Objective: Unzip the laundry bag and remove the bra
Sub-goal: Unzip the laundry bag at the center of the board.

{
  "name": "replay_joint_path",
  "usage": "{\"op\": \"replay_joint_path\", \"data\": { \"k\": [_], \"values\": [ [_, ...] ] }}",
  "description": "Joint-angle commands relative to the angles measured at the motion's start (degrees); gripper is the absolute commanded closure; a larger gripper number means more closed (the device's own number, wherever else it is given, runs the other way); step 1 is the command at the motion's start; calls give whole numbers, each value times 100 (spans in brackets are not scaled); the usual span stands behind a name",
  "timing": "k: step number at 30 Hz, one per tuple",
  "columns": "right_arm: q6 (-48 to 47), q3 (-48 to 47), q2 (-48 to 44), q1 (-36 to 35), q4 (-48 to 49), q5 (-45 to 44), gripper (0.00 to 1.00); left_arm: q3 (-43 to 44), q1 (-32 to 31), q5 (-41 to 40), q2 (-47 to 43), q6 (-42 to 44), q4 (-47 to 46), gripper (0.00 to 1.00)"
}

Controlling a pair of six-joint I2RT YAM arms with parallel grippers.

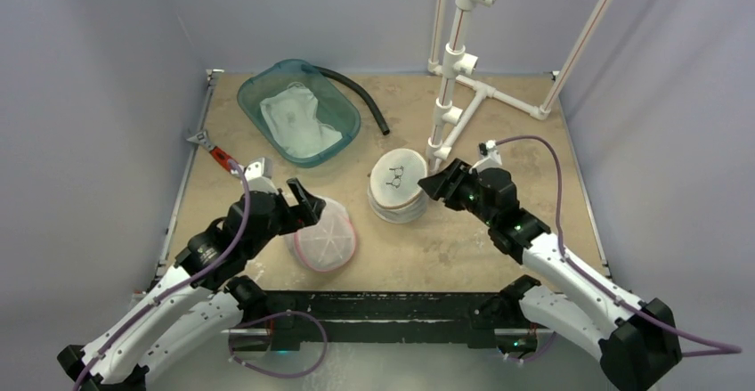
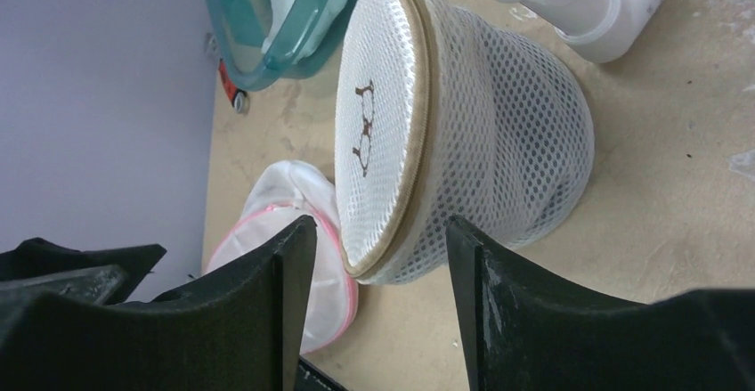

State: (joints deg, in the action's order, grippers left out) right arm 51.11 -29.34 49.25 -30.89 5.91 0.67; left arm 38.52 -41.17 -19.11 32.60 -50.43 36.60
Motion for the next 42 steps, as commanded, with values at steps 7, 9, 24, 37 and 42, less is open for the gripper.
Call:
{"op": "replay_joint_path", "data": {
  "k": [7, 9, 24, 37, 42],
  "values": [
    [81, -359, 836, -102, 760, 193, 42, 65, -6, 159, 18, 40, -214, 9],
    [59, -377, 966, -109, 780, 178, 46, 112, -8, 125, -11, 63, -215, 9],
    [-1783, -1217, 338, -110, -1323, 1134, 100, 208, -8, 306, 278, 1070, -1402, 7],
    [-2439, -1786, -919, -105, -2468, 3415, 100, 1409, -7, 4104, 2246, 2714, -2335, 5],
    [-2418, -1630, -1194, -112, -2247, 4184, 100, 1469, -13, 4858, 2454, 2974, -2404, 6]
  ]
}}
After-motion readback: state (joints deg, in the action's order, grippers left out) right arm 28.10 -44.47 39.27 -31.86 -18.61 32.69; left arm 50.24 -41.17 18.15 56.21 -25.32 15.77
